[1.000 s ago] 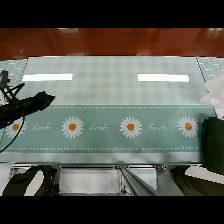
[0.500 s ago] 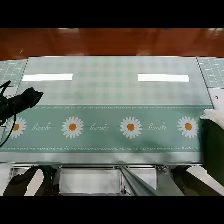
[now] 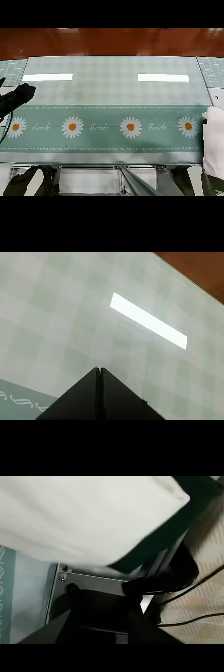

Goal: Fold the shirts.

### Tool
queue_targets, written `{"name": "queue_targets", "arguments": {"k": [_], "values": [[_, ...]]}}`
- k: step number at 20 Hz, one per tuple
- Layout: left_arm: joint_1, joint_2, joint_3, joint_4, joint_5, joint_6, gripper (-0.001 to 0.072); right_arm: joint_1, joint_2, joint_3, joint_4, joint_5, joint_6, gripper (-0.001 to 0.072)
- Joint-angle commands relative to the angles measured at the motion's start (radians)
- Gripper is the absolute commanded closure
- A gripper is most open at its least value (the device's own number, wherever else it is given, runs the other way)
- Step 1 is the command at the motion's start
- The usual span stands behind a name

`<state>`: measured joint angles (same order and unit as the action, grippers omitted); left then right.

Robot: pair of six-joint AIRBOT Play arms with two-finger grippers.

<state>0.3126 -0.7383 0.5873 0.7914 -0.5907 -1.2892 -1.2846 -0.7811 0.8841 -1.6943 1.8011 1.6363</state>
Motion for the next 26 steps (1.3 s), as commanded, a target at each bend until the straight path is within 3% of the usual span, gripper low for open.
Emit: {"name": "queue_targets", "arguments": {"k": [1,2,3,5,8,11,13,14,15,16,18,20,22,26], "values": [[-0.001,-0.024,0.009,0.0,0.054,0.022,0.0681,-0.003,0.006,-0.032,-0.019,0.009,0.017,0.0305],[-0.001,-0.039,0.031,0.0,0.06,0.022,0.0681,-0.003,-0.017,-0.002,0.039,0.002,0.016,0.0317],[-0.001,-0.058,0.071,0.0,0.059,0.022,0.0681,-0.003,-0.047,0.043,0.113,-0.012,0.016,0.039],[-0.001,-0.105,0.189,0.0,0.038,0.022,0.0681,-0.001,-0.118,0.177,0.362,-0.073,0.0,0.0677],[-0.012,-0.192,0.431,-0.038,-0.074,0.022,0.0682,0.14,-0.183,0.382,0.78,-0.351,-0.078,0.0686],[-0.116,-0.319,0.689,-0.052,-0.215,0.021,0.0682,0.512,-0.204,0.486,0.927,-0.707,-0.186,0.0686],[-0.236,-0.414,0.84,0.05,-0.337,0.092,0.0683,0.822,-0.235,0.507,0.866,-0.844,-0.217,0.0686],[-0.306,-0.462,0.904,0.223,-0.399,0.028,0.0683,0.972,-0.265,0.507,0.773,-0.85,-0.212,0.0686],[-0.367,-0.498,0.934,0.388,-0.457,-0.111,0.0682,1.098,-0.304,0.507,0.623,-0.818,-0.178,0.0686],[-0.408,-0.513,0.924,0.475,-0.503,-0.167,0.0682,1.219,-0.354,0.507,0.455,-0.765,-0.097,0.0686],[-0.454,-0.506,0.814,0.511,-0.521,-0.173,0.0682,1.393,-0.446,0.507,0.198,-0.715,-0.03,0.0686],[-0.446,-0.502,0.668,0.521,-0.45,-0.227,0.0682,1.463,-0.536,0.507,0.02,-0.727,0.079,0.0687],[-0.405,-0.502,0.56,0.519,-0.389,-0.291,0.0682,1.46,-0.616,0.507,0.047,-0.735,0.091,0.0687],[-0.393,-0.502,0.479,0.519,-0.359,-0.291,0.0682,1.461,-0.696,0.506,0.049,-0.731,0.09,0.0686]]}}
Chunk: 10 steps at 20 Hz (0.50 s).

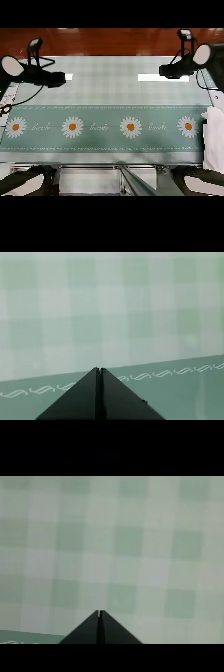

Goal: Fold the shirts.

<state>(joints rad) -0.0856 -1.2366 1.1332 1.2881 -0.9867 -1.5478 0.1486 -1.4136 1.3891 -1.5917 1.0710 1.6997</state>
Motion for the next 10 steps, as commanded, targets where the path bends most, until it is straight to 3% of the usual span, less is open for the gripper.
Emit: {"name": "queue_targets", "arguments": {"k": [1,10], "values": [[0.005,-0.005,-0.066,0.022,0.048,-0.032,0.0682,0.028,-0.067,0.001,-0.055,-0.003,0.027,0.0686],[0.005,-0.005,-0.067,0.022,0.063,-0.032,0.0682,0.028,-0.066,0.002,-0.061,-0.008,0.026,0.0686]]}}
